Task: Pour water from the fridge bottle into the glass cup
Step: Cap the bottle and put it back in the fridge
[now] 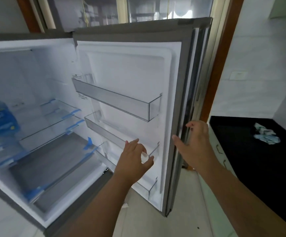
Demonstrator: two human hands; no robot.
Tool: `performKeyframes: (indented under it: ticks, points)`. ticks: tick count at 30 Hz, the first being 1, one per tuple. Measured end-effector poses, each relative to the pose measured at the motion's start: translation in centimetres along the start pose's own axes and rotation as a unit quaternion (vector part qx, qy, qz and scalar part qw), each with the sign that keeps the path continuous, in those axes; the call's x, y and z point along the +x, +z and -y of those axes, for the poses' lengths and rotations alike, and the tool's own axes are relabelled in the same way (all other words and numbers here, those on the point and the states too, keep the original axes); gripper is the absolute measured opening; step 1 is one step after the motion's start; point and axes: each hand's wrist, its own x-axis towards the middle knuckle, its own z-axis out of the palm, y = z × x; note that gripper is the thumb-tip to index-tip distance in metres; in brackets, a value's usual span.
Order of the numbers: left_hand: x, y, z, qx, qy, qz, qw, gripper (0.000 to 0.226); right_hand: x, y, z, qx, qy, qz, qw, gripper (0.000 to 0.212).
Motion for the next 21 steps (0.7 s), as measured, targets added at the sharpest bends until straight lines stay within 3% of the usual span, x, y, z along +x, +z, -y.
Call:
performKeyframes:
  ticks: [9,11,13,15,17,21]
  points:
    - [-6.2,-5.8,4.4,0.009,-0.022,-0.015,1.000,0.020,-4.1,0.8,5.2,0.118,-0.116,0.031,0.986,0.079]
    - [-7.9,-7.7,5.7,0.003,-0.058,-0.004,0.998,0.019,-5.3,1.6,6.7,0.120,-0.159,0.024,0.980,0.085]
    - [-9.6,-9.5,6.4,-0.018,-0.102,-0.004,0.995,0.031,-6.2,2.7,8.2,0.146,-0.176,0.059,0.972,0.093]
    - [-11.5,-10.9,7.2,-0.060,-0.135,-0.048,0.988,0.047,-7.0,4.0,10.2,0.169,-0.176,0.116,0.963,0.099]
    - [-12.9,-12.1,7.2,-0.072,-0.157,-0.112,0.979,0.047,-7.6,5.0,12.3,0.177,-0.183,0.154,0.955,0.096]
    - [-15.4,-15.5,8.1,-0.067,-0.141,-0.241,0.958,0.009,-8.6,7.7,16.4,0.193,-0.228,0.196,0.934,0.077]
